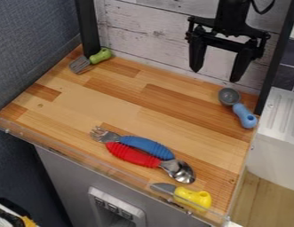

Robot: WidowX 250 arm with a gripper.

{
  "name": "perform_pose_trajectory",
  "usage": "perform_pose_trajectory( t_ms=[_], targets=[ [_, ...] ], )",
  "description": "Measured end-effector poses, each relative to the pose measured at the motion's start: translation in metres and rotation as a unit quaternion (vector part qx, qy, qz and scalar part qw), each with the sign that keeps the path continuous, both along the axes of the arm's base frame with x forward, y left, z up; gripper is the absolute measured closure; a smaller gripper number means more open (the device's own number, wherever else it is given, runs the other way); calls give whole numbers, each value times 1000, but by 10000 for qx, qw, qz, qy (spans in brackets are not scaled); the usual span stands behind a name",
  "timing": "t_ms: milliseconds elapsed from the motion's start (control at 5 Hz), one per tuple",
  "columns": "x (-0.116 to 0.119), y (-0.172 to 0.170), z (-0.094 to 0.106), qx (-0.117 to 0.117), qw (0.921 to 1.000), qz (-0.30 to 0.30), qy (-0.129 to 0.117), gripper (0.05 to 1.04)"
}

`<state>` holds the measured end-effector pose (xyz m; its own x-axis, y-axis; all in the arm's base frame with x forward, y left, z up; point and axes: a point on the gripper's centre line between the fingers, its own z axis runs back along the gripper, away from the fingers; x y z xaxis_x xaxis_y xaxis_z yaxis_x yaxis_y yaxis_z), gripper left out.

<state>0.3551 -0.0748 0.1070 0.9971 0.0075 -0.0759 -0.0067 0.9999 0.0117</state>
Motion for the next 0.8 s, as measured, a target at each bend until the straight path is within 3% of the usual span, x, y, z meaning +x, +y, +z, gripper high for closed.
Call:
perform_pose_trajectory(
  t_ms=[200,800],
  targets=[
    [4,17,-7,11,9998,154,107,84],
    [32,148,-6,-156,9937,1028,-413,84]
  ],
)
